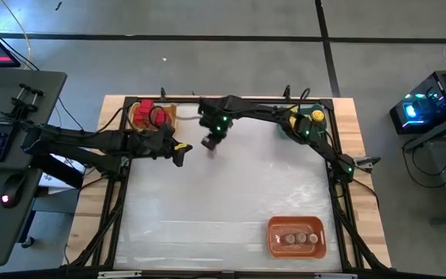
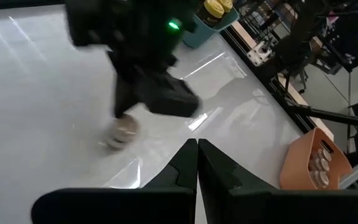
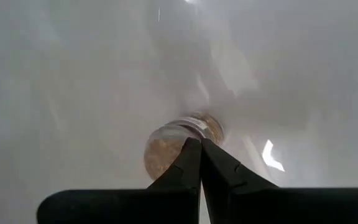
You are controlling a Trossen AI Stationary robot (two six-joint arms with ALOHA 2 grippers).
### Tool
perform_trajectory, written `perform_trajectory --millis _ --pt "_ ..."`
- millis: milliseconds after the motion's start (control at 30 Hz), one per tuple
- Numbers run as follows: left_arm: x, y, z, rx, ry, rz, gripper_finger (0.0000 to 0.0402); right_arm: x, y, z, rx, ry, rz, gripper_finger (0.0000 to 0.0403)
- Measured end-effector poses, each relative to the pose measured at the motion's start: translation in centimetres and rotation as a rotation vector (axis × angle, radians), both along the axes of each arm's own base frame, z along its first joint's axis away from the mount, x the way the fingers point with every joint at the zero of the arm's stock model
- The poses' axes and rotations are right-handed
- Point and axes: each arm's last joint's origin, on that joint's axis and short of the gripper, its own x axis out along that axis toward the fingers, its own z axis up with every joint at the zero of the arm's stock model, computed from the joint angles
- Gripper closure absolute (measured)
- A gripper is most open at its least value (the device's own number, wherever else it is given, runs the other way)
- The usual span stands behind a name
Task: Sort spices by type
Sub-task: Put the brown seasoning bottle into the orange bin
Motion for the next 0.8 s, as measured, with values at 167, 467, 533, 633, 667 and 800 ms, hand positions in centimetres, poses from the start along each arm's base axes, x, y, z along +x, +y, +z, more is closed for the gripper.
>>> perform_trajectory --millis 167,467,533,633,667,800 --pt "0.0 -0.4 0.0 0.000 0.003 -0.021 0.0402 -1.1 3.7 -1.0 0.015 0.201 0.183 0.0403" --pt "0.0 -0.7 0.0 0.027 0.013 -0.054 0.0402 -2.3 9.2 -0.7 0.005 0.344 0.346 0.0403" --pt "0.0 -0.7 0.0 0.025 0.012 -0.059 0.0401 -2.9 9.8 0.3 -0.004 0.337 0.352 0.0403" --pt "0.0 -0.8 0.0 0.019 0.009 -0.071 0.0402 -4.7 10.4 2.6 -0.015 0.310 0.319 0.0403" --pt "0.0 -0.8 0.0 0.020 0.007 -0.081 0.0402 -5.5 10.6 3.2 -0.028 0.305 0.301 0.0403" --pt "0.0 -0.9 0.0 0.048 0.018 -0.118 0.0402 -9.6 11.6 5.4 -0.062 0.243 0.180 0.0403"
